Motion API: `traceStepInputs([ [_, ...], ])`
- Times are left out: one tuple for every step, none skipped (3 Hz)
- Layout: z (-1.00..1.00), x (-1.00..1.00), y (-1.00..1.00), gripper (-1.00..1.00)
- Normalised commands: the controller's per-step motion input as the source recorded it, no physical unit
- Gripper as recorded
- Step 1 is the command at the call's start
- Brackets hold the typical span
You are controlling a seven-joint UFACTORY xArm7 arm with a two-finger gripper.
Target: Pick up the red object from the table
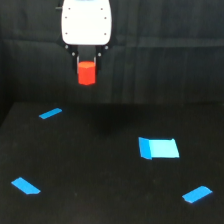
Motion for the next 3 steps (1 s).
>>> traceStepInputs([
  [-0.01,-0.02,0.04,-0.86],
  [-0.04,-0.11,-0.01,-0.88],
  [-0.09,-0.07,0.11,-0.77],
])
